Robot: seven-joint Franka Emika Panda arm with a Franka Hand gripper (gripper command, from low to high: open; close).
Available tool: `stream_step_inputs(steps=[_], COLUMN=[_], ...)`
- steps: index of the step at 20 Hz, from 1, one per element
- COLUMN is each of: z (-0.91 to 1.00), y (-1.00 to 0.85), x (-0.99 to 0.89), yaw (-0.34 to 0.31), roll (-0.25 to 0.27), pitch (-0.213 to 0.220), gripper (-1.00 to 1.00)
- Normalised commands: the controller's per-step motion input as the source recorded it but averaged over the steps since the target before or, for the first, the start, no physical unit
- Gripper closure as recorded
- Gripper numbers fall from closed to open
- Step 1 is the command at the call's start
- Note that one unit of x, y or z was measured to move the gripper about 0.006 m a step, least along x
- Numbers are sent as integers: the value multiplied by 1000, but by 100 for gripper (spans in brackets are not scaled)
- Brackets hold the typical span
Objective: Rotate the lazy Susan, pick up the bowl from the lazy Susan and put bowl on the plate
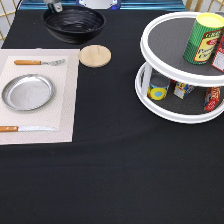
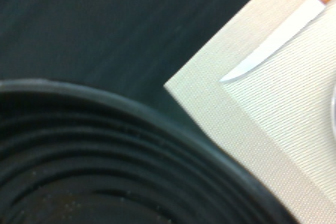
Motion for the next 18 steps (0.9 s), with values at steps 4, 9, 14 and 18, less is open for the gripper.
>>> stream_step_inputs(steps=[4, 9, 14, 18], z=[-364, -721, -873, -808], y=[-176, -142, -184, -323], x=[-84, -162, -321, -343], yaw=[-296, -315, -293, -231], roll=[27, 32, 23, 23], pitch=[-81, -58, -23, -1], gripper=[100, 100, 100, 100])
